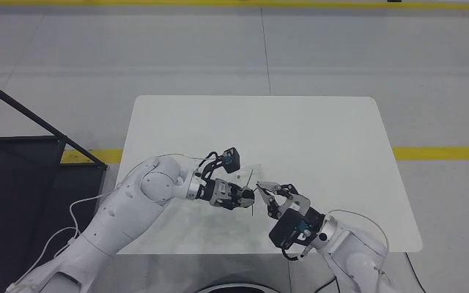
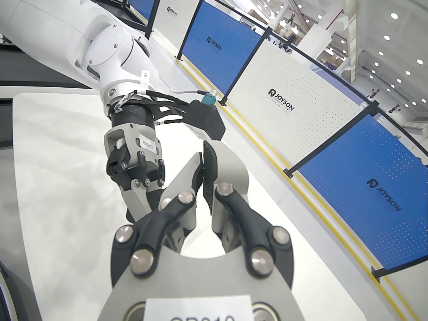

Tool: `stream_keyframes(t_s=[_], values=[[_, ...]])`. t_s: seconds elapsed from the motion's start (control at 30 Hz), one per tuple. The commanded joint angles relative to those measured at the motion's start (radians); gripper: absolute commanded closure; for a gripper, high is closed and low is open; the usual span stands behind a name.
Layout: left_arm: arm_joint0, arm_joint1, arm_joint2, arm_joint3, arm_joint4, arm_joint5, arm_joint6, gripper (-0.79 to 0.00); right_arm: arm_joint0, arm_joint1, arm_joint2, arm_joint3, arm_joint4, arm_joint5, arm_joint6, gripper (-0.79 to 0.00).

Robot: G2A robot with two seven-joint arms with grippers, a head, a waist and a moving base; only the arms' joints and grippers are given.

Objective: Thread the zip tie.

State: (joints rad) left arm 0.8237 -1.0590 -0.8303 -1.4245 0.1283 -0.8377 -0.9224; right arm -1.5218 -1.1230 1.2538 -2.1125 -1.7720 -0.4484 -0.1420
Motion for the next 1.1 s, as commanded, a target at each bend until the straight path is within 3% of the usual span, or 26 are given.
stream_keyframes(t_s=[0.0, 0.63, 1.07], values=[[0.0, 0.001, 0.0, 0.0, -0.001, -0.001, -0.001, 0.0, -0.001, 0.001, 0.001, -0.001, -0.006, 0.001, 0.003, 0.0], [-0.011, 0.006, 0.019, -0.007, -0.01, 0.0, -0.028, 0.0, -0.032, 0.005, 0.02, -0.017, -0.041, 0.057, -0.001, 0.0], [-0.011, 0.009, 0.016, -0.005, -0.007, 0.01, 0.004, 0.0, -0.025, 0.01, 0.004, -0.02, -0.075, -0.005, -0.015, 0.0]])
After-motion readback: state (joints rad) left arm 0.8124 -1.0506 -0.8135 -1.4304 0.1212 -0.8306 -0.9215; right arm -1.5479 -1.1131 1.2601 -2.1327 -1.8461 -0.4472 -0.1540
